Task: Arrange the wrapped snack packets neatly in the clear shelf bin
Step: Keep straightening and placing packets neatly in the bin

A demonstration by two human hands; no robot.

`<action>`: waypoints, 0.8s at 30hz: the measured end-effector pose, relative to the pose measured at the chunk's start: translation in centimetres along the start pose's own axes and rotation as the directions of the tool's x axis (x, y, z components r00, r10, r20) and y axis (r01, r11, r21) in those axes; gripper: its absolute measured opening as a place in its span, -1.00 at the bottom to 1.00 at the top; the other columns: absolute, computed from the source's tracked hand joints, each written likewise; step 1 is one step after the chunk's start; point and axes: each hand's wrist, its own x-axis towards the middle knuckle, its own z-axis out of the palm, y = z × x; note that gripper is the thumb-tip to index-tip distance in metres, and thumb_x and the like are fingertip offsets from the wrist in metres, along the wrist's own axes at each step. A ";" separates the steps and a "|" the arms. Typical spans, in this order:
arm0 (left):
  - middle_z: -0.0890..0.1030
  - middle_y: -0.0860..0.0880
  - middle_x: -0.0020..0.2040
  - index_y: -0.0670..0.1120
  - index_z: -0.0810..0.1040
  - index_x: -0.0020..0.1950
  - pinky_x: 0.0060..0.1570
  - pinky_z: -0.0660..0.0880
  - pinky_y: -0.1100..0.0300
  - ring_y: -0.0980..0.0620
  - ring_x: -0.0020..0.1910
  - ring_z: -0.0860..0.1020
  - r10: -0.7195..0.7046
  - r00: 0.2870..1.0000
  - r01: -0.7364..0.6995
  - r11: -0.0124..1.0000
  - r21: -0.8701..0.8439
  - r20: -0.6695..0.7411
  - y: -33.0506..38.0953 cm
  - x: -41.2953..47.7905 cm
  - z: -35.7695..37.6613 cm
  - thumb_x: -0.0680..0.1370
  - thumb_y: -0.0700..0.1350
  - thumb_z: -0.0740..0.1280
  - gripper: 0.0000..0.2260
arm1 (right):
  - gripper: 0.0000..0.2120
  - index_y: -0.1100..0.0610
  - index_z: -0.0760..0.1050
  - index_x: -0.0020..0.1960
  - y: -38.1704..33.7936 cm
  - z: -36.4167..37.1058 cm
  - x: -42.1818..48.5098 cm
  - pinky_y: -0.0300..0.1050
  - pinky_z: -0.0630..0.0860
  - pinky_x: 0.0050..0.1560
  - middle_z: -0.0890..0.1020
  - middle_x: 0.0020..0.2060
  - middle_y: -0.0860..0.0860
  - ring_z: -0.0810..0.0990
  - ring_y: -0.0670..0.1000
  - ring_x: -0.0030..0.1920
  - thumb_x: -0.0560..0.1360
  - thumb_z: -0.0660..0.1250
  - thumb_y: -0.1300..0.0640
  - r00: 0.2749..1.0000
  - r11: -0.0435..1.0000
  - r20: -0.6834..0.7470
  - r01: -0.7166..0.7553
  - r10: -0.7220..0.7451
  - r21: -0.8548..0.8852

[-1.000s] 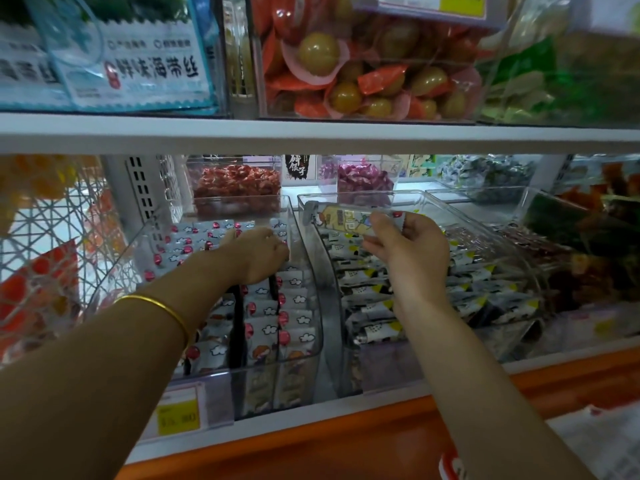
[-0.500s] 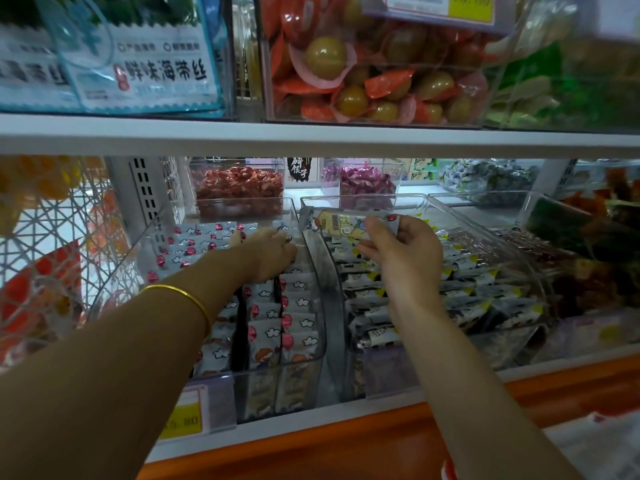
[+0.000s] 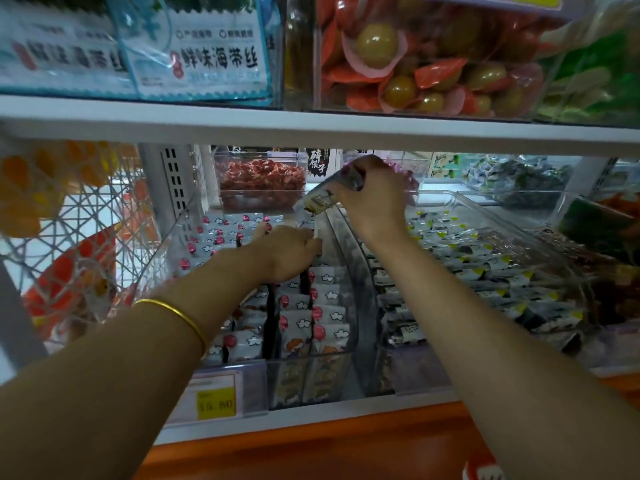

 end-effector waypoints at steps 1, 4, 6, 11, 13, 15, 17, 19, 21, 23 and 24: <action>0.45 -0.15 0.30 -0.09 0.46 0.23 0.41 0.00 -0.16 -0.14 0.36 0.32 0.011 1.000 -0.011 1.000 0.014 -0.009 -0.1 -0.2 0.0 0.64 0.00 -0.09 -0.60 | -0.88 0.15 0.44 -0.18 0.1 0.9 0.9 -0.46 0.25 -0.40 0.40 -0.37 -0.10 0.37 -0.17 -0.36 0.47 0.37 0.19 0.996 0.994 0.082 0.047 -0.039 -0.099; 0.46 -0.14 0.27 -0.08 0.45 0.24 0.37 0.01 -0.16 -0.09 0.36 0.30 0.016 0.999 -0.015 0.999 0.045 -0.032 -1.0 -1.1 0.1 0.62 0.01 -0.07 -0.61 | -0.81 0.23 0.48 0.01 0.4 3.4 2.8 -0.23 0.35 -0.22 0.52 -0.16 0.08 0.49 0.04 -0.14 0.47 0.36 0.15 0.929 0.897 0.366 0.200 -0.046 -0.394; 0.47 -0.13 0.12 -0.09 0.45 0.08 0.36 0.04 -0.17 -0.07 0.32 0.32 0.017 0.999 -0.014 0.998 0.057 -0.048 -1.8 -1.5 0.2 0.60 0.00 -0.05 -0.67 | -0.76 0.21 0.49 0.03 0.2 4.5 3.4 -0.13 0.45 -0.07 0.58 -0.06 0.12 0.54 0.08 -0.04 0.44 0.41 0.13 0.858 0.817 0.513 0.316 -0.029 -0.482; 0.27 -0.10 0.46 -0.11 0.37 0.34 0.40 -0.18 -0.23 -0.02 0.51 0.05 0.025 0.999 -0.018 0.988 0.154 -0.042 -3.7 -1.9 0.6 0.59 0.08 -0.10 -0.52 | -0.80 0.10 0.53 0.09 0.8 6.3 4.0 0.00 0.37 0.11 0.51 0.16 0.15 0.41 0.17 0.21 0.47 0.36 0.14 0.678 0.645 0.724 0.497 0.130 -0.580; 0.04 -0.05 0.56 -0.09 0.19 0.49 0.40 -0.24 -0.21 0.02 0.53 -0.10 0.029 0.999 -0.023 0.980 0.196 -0.025 -4.1 -1.8 0.8 0.59 0.10 -0.13 -0.48 | -0.71 0.09 0.47 0.24 1.1 7.0 4.4 0.13 0.34 0.22 0.42 0.30 0.17 0.32 0.25 0.31 0.53 0.21 0.18 0.602 0.557 0.759 0.552 0.249 -0.621; -0.03 -0.04 0.56 -0.10 0.12 0.52 0.40 -0.24 -0.21 0.04 0.53 -0.14 0.020 1.000 -0.017 0.978 0.206 -0.010 -4.2 -1.8 0.9 0.61 0.09 -0.14 -0.48 | -0.73 0.15 0.48 0.20 0.8 7.3 4.9 0.15 0.34 0.24 0.46 0.26 0.16 0.39 0.22 0.27 0.55 0.15 0.22 0.581 0.552 0.770 0.564 0.264 -0.614; -0.03 -0.05 0.56 -0.12 0.14 0.50 0.41 -0.20 -0.22 0.03 0.53 -0.13 0.017 1.000 -0.016 0.980 0.200 -0.006 -4.2 -1.8 1.0 0.61 0.08 -0.14 -0.49 | -0.84 0.20 0.54 0.03 0.5 7.5 5.5 0.05 0.42 0.20 0.56 0.10 0.14 0.51 0.15 0.10 0.54 0.20 0.24 0.611 0.618 0.766 0.528 0.201 -0.583; 0.00 -0.06 0.56 -0.14 0.18 0.48 0.41 -0.18 -0.24 0.02 0.53 -0.12 0.025 1.000 -0.023 0.982 0.190 -0.006 -4.2 -1.8 1.0 0.62 0.08 -0.13 -0.49 | -0.80 0.23 0.55 0.09 0.6 7.8 5.7 -0.01 0.48 0.12 0.59 0.11 0.15 0.56 0.12 0.05 0.52 0.23 0.28 0.665 0.659 0.734 0.491 0.139 -0.570; 0.00 -0.06 0.56 -0.13 0.19 0.48 0.40 -0.20 -0.22 0.03 0.53 -0.12 0.028 1.000 -0.027 0.985 0.170 -0.005 -4.3 -1.8 0.9 0.62 0.07 -0.13 -0.50 | -0.74 0.24 0.52 0.18 0.8 8.3 5.5 0.00 0.46 0.13 0.57 0.15 0.18 0.55 0.14 0.10 0.51 0.23 0.31 0.735 0.671 0.670 0.445 0.105 -0.593; 0.01 -0.06 0.56 -0.12 0.18 0.49 0.41 -0.20 -0.20 0.03 0.53 -0.12 0.033 0.999 -0.032 0.990 0.137 -0.006 -4.4 -1.9 0.9 0.62 0.08 -0.14 -0.49 | -0.74 0.26 0.49 0.20 1.3 9.0 5.2 0.06 0.40 0.17 0.55 0.15 0.20 0.52 0.18 0.14 0.52 0.24 0.29 0.776 0.619 0.624 0.445 0.095 -0.647; 0.02 -0.06 0.56 -0.12 0.19 0.49 0.41 -0.20 -0.19 0.03 0.53 -0.12 0.036 0.999 -0.035 0.992 0.125 -0.009 -4.4 -1.9 0.9 0.62 0.08 -0.14 -0.49 | -0.76 0.26 0.49 0.17 1.5 9.2 5.1 0.08 0.37 0.18 0.55 0.14 0.20 0.49 0.19 0.16 0.52 0.23 0.28 0.784 0.607 0.612 0.440 0.099 -0.662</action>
